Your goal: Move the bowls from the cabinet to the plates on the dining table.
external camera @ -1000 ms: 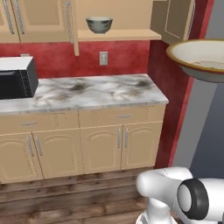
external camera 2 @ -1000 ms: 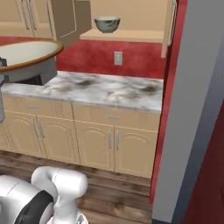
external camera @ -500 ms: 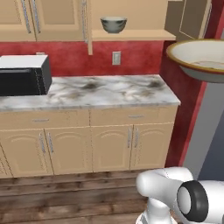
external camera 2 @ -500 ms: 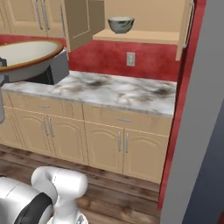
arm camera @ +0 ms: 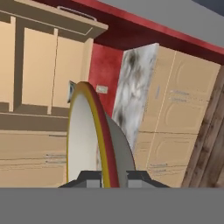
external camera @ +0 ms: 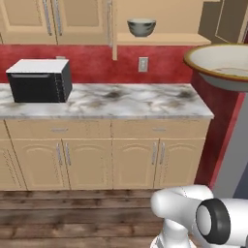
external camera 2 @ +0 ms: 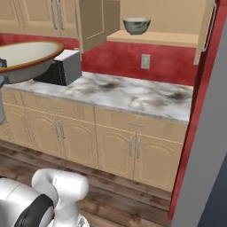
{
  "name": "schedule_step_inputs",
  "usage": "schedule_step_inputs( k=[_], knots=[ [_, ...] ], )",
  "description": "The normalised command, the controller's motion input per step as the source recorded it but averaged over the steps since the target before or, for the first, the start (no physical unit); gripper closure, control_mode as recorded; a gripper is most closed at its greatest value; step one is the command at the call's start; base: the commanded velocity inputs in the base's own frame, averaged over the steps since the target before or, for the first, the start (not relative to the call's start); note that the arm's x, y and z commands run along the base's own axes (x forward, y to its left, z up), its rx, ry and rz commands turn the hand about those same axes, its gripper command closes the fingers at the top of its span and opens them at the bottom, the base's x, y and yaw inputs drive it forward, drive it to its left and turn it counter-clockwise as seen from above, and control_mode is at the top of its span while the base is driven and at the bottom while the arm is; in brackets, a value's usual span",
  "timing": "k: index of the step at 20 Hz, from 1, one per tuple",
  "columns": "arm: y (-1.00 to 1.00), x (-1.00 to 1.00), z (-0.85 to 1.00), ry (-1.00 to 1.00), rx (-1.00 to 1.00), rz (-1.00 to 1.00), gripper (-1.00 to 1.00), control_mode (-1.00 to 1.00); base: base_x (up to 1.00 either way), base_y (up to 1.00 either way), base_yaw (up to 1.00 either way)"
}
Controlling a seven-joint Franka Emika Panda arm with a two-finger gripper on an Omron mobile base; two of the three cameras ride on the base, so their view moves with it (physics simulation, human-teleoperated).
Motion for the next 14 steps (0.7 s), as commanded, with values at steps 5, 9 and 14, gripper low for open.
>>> schedule_step_inputs(
  k=[5,9,14],
  knots=[
    [0.0,0.0,0.0,0.0,0.0,0.0,1.0,1.0,0.0,0.0,0.25],
    [0.0,0.0,0.0,0.0,0.0,0.0,1.0,1.0,0.0,0.0,0.25],
    [0.0,0.0,0.0,0.0,0.0,0.0,1.0,1.0,0.0,0.0,0.25]
  ],
)
